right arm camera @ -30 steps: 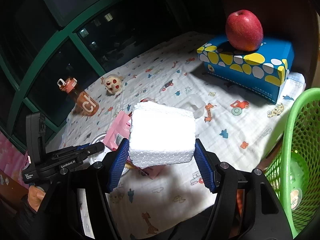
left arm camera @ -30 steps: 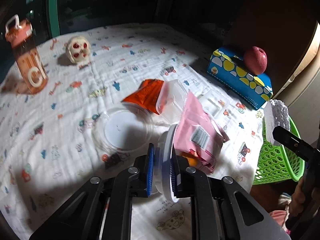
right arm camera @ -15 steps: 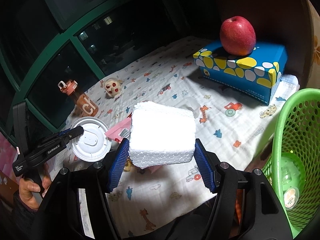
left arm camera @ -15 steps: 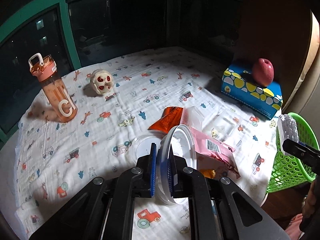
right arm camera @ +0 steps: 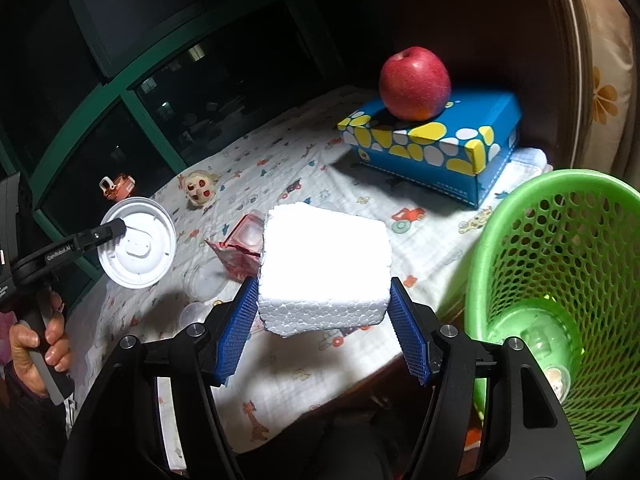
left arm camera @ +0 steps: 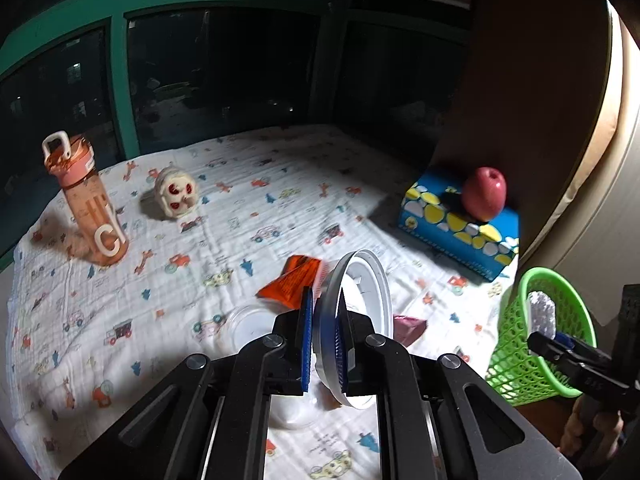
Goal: Collect trash
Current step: 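Carry the foam block and the lid over the green basket with both tools, then open the right tool to drop the foam block while the left tool drops the lid into the basket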
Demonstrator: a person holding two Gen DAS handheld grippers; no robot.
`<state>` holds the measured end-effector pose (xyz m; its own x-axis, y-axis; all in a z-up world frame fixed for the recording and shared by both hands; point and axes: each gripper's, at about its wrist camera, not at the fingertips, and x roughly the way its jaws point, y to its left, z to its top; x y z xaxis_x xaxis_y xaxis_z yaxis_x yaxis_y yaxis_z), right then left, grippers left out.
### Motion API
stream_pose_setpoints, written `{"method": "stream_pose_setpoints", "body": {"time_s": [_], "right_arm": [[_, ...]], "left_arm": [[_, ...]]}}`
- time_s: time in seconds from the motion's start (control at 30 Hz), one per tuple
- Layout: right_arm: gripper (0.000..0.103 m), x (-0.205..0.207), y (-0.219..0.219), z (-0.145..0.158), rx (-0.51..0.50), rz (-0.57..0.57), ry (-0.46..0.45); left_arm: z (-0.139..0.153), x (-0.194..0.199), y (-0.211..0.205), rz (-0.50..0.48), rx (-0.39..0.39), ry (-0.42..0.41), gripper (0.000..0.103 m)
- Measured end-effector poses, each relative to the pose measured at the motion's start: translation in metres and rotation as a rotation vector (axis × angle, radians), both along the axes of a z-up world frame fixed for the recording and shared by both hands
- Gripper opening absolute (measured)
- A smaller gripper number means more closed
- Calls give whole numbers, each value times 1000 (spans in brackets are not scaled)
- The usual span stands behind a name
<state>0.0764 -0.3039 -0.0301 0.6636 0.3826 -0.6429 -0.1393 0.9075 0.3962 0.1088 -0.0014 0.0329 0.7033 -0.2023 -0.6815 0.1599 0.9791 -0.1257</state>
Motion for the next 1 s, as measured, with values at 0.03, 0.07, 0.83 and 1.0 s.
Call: {"method": "stream_pose_setpoints", "body": {"time_s": [0.03, 0.07, 0.83, 1.0], "right_arm": [[65, -1, -5, -1, 1, -12, 3], [65, -3, -9, -1, 0, -22, 5], [68, -42, -137, -15, -93, -286, 57], [74, -52, -159, -19, -87, -334, 70]], "left_arm": [[3, 0, -4, -12, -3, -4, 10], [5, 1, -9, -25, -7, -5, 10], [-5, 5, -184, -394, -107, 97, 10], [-10, 6, -219, -449, -122, 125, 10]]}}
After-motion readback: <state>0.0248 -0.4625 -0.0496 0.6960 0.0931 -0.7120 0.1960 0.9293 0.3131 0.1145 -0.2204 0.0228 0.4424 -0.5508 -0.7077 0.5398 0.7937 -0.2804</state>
